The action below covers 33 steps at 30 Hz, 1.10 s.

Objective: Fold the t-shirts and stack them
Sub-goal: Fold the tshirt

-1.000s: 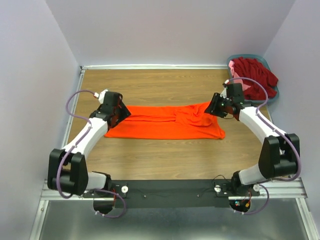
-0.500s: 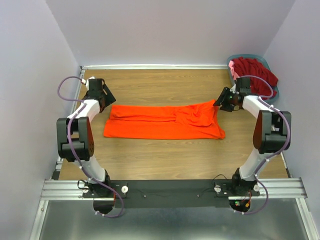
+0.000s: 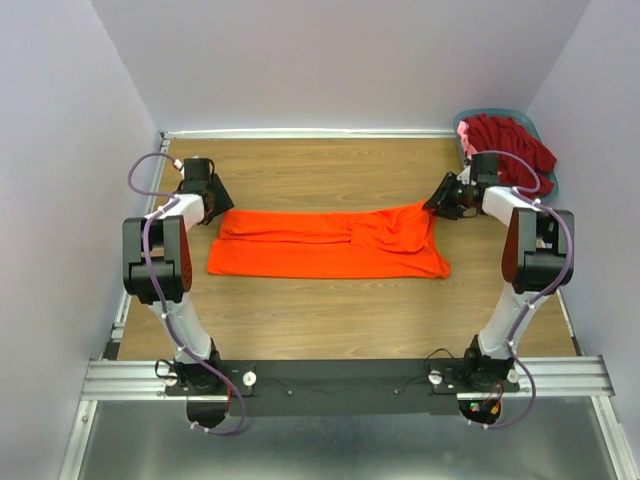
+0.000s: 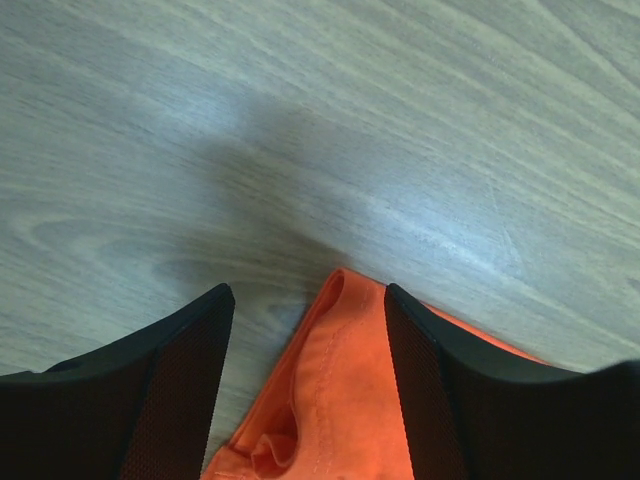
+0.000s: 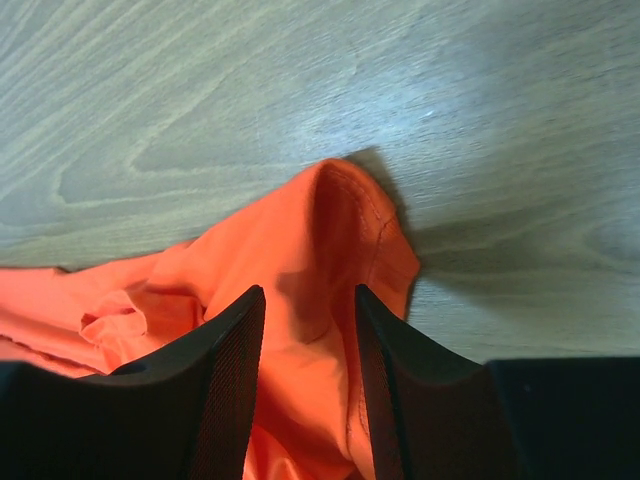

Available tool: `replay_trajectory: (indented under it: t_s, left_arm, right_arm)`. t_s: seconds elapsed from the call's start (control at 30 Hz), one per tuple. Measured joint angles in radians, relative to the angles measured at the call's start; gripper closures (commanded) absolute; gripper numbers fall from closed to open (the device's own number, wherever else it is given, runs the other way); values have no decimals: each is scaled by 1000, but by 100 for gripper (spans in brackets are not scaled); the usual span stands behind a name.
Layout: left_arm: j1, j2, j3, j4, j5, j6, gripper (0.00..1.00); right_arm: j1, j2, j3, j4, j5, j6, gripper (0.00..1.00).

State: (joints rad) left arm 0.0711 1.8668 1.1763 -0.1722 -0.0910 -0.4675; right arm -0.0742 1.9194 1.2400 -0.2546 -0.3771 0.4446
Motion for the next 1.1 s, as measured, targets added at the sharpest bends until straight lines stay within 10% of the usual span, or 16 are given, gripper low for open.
replay_trajectory:
  t_s: [1.1]
  left_arm:
    - [-19,-6,-62,55,39,41,47]
  right_arm:
    - [-6,86,34,43,-73,26,52]
